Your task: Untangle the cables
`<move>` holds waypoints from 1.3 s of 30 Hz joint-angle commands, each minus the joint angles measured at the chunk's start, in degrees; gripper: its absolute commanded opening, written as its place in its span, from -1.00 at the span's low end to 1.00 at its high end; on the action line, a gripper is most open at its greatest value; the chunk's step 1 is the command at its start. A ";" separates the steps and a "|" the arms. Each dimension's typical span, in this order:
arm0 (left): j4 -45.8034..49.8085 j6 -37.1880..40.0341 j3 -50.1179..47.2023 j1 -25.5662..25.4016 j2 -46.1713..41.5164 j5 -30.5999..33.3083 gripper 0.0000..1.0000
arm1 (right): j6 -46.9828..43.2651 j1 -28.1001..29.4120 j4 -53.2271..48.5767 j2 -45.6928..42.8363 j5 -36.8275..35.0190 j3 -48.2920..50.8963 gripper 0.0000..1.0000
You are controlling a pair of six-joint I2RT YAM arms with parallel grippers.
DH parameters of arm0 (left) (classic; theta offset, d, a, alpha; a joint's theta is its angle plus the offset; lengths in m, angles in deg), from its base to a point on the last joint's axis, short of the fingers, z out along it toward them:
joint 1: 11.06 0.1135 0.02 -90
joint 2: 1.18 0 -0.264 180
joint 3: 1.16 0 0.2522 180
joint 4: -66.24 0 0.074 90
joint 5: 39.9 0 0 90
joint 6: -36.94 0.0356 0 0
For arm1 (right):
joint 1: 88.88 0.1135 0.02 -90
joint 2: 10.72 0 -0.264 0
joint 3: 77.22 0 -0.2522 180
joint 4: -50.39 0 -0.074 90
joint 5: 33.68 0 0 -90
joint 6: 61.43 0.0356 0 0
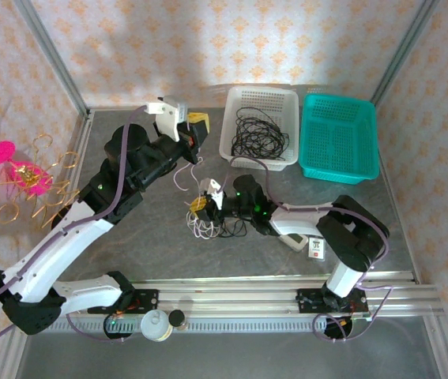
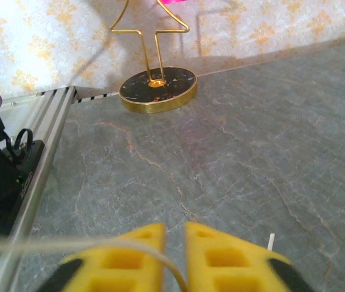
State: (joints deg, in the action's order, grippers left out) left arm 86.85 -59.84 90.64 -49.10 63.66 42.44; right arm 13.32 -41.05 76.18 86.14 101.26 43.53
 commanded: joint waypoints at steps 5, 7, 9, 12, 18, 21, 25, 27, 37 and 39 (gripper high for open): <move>0.23 4.75 3.60 0.85 -1.03 3.79 -1.00 | 8.45 -1.70 2.41 -1.03 -3.69 2.66 -1.00; -0.30 5.75 4.02 1.71 -0.70 4.61 -1.00 | 10.79 -2.51 2.65 -2.65 -4.59 5.78 -1.00; -1.08 6.93 4.60 2.24 -0.14 5.37 -1.00 | 12.27 -3.00 2.52 -4.64 -5.46 8.90 -1.00; -1.10 8.81 6.50 3.03 1.27 6.81 -1.00 | 13.45 -3.37 0.92 -7.46 -6.88 12.23 -1.00; -2.46 10.54 9.79 4.71 3.62 7.66 -1.00 | 15.29 -3.28 1.81 -12.44 -9.11 18.60 -1.00; -2.59 11.13 11.20 5.17 4.74 7.55 -1.00 | 12.95 -2.41 1.36 -14.76 -8.51 20.95 -1.00; -3.67 11.74 11.55 5.87 5.71 7.81 -1.00 | 3.76 0.94 0.02 -18.83 -4.36 23.79 -1.00; -5.36 12.53 10.62 6.18 5.67 7.27 -1.00 | 2.00 1.71 -0.93 -20.43 -2.32 24.38 -1.00; -18.36 15.88 2.77 6.60 4.25 7.02 -1.00 | 7.07 1.91 -7.04 -20.74 9.87 23.98 -1.00; -20.87 16.02 1.31 6.64 4.15 7.46 -1.00 | 10.38 2.00 -5.35 -20.64 10.35 24.90 -1.00</move>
State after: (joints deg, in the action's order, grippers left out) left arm 74.70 -45.42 93.31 -43.16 69.30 49.13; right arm 19.31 -39.30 70.93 65.07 107.08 67.24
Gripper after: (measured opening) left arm 0.059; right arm 0.048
